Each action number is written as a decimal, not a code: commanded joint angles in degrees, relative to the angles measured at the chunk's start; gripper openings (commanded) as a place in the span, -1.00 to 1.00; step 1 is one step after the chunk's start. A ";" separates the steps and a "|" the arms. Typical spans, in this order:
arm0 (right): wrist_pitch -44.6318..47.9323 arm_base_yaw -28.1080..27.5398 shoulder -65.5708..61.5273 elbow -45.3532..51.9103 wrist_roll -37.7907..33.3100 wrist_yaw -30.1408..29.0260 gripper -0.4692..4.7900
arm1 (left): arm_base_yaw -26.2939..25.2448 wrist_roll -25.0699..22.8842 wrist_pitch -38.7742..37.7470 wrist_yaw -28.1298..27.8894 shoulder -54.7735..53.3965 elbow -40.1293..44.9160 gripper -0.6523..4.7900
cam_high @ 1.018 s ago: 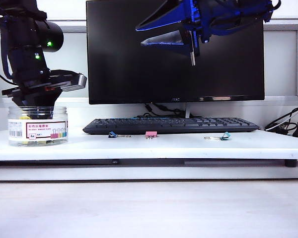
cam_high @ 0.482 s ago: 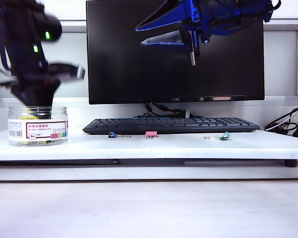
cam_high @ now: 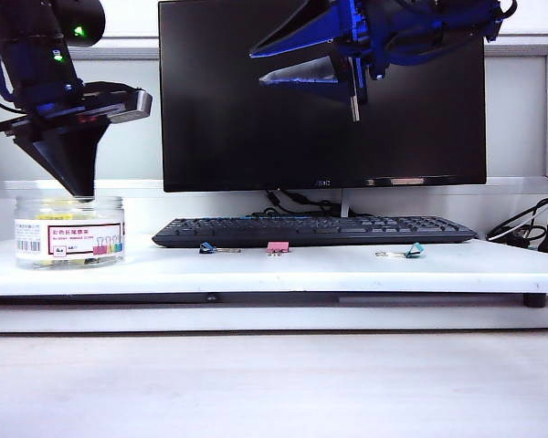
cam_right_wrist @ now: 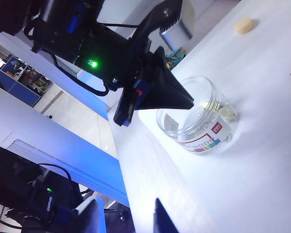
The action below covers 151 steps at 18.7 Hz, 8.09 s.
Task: Take the clips out of the round transparent plastic box and place them on the table.
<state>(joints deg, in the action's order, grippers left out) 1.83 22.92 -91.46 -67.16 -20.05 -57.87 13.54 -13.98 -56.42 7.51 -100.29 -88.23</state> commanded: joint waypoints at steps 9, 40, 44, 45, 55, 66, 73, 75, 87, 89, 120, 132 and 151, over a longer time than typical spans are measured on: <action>0.07 0.07 0.22 -0.22 0.15 -0.33 -0.26 | -0.04 0.52 -0.04 3.23 -3.63 0.39 -0.30; 0.28 -0.90 0.31 -0.33 0.57 -1.03 -0.26 | -0.04 1.99 3.82 3.28 -6.95 0.39 -0.78; 0.13 -0.90 0.31 -0.33 0.57 -1.03 -0.26 | -0.04 2.03 3.74 3.21 -6.84 0.31 -0.78; 0.13 -0.90 0.31 -0.33 0.57 -1.05 -0.26 | -0.04 2.03 3.76 3.23 -6.73 0.26 -0.78; 0.15 -0.90 0.31 -0.33 0.57 -1.01 -0.26 | -0.04 2.01 3.32 2.80 -1.22 0.02 -0.78; 0.20 -0.90 0.31 -0.33 0.57 -1.20 -0.26 | -0.07 -2.01 -0.13 0.26 -2.95 0.37 -0.23; 1.53 -0.90 0.31 -0.33 0.57 -1.22 -0.26 | -0.07 -2.19 1.86 -1.75 -6.19 0.31 -0.23; 2.43 -0.90 0.31 -0.33 0.57 -1.20 -0.26 | -0.07 -2.80 2.54 -1.70 -6.40 0.31 -0.23; 3.19 -0.90 0.31 -0.33 0.57 -1.18 -0.26 | -0.07 -3.19 4.90 -0.90 -9.31 0.31 -0.78; 3.19 -0.90 0.31 -0.33 0.57 -1.18 -0.26 | -0.07 -3.15 4.92 -1.14 -9.29 0.31 -0.78; -2.82 -9.18 0.31 -0.31 4.44 -5.70 -0.26 | 13.05 3.69 9.44 6.64 -4.59 1.60 -0.78; -6.69 -8.98 0.33 -0.31 7.82 -3.80 -0.26 | 13.07 4.22 12.61 6.69 -9.62 0.83 -0.18; -20.72 4.74 0.24 -10.80 23.23 20.48 -0.22 | 0.92 0.24 -14.16 -0.26 -2.89 -13.25 -0.19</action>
<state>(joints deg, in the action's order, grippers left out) -18.90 27.53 -91.46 -77.62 2.92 -37.21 14.41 -14.52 -70.72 9.10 -103.22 -101.38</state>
